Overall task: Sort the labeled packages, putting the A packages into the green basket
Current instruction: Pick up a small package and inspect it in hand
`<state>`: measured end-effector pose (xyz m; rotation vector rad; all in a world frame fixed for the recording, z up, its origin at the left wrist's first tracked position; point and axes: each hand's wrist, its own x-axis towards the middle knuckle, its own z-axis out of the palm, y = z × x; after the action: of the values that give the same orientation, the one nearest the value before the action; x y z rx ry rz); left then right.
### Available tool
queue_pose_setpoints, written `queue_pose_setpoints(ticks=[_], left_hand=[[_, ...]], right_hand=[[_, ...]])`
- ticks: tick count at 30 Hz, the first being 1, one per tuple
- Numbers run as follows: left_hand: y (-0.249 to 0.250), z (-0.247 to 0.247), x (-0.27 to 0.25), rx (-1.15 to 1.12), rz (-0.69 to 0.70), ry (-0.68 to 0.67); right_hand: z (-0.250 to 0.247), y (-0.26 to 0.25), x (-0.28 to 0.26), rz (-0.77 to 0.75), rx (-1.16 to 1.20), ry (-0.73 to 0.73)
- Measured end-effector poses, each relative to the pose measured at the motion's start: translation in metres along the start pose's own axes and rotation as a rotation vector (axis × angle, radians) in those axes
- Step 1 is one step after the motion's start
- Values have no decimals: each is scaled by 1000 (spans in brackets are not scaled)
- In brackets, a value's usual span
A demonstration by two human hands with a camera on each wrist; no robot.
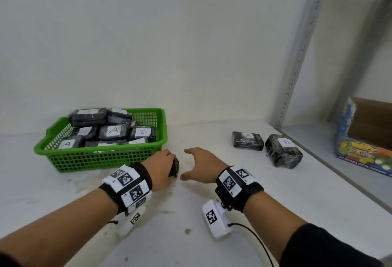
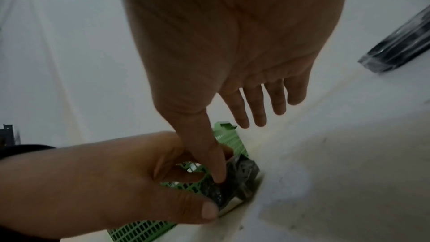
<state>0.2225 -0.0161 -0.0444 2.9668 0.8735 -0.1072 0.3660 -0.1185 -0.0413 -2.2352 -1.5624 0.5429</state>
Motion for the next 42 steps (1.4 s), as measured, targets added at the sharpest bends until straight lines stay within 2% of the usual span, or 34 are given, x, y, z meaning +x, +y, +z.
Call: queue_pose_setpoints(ticks=[4, 7, 12, 18, 21, 27, 30, 35, 38, 40, 42], left_hand=[[-2, -7, 4, 83, -4, 21], [-4, -11, 1, 26, -7, 26], [-19, -8, -9, -336, -55, 98], [-42, -15, -32, -774, -86, 249], [-55, -14, -39, -1002, -80, 332], [-66, -11, -59, -1385, -37, 350], [-70, -10, -61, -1435, -75, 410], [-78, -6, -62, -1552, -54, 392], [-78, 5, -62, -1539, -101, 470], [-76, 12, -62, -1498, -131, 514], [-78, 14, -64, -1483, -153, 536]], right_hand=[[8, -16, 12, -8, 0, -61], [13, -23, 20, -22, 14, -73], [14, -22, 26, -76, 117, -28], [6, -24, 21, -116, 497, -41], [4, -31, 16, -163, 599, 9], [9, -54, 10, -240, 870, 68], [16, -64, 16, -257, 844, 76], [28, -68, 27, -233, 964, 130], [41, -66, 32, -222, 933, 198], [47, -65, 31, -212, 947, 185], [50, -62, 29, -221, 996, 113]])
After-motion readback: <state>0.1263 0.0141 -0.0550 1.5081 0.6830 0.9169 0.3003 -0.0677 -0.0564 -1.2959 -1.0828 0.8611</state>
